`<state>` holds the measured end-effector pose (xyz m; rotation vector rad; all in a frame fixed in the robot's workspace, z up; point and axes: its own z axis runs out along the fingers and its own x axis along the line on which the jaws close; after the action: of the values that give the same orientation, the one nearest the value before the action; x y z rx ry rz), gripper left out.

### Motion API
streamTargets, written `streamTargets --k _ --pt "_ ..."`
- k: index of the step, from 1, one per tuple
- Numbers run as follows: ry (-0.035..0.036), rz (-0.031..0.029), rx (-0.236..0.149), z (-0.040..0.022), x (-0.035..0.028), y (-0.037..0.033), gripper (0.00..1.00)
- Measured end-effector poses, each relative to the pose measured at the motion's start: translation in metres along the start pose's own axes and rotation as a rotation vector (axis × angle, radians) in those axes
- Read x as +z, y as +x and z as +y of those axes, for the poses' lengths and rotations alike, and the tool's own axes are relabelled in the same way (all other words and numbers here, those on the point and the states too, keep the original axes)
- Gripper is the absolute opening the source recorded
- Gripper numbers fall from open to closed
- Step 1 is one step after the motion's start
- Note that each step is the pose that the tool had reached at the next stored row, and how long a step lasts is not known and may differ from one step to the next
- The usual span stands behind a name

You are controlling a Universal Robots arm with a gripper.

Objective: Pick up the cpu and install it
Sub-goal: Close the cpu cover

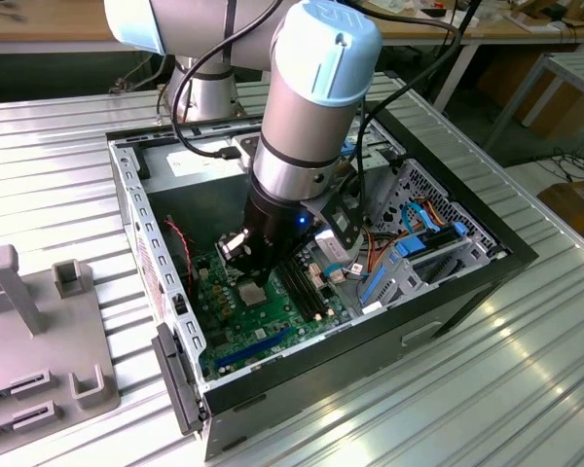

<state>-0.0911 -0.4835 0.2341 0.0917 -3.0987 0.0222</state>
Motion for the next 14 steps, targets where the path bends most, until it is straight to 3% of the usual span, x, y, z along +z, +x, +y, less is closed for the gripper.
streamTargets --k 7,12,14 --pt "-0.0002 0.0 0.0 0.0 0.0001 -0.0007 0.11" --pt "0.0 0.002 -0.006 -0.0006 -0.0006 -0.015 0.11" --pt "0.0008 0.003 -0.019 -0.0001 -0.0026 -0.0164 0.11"
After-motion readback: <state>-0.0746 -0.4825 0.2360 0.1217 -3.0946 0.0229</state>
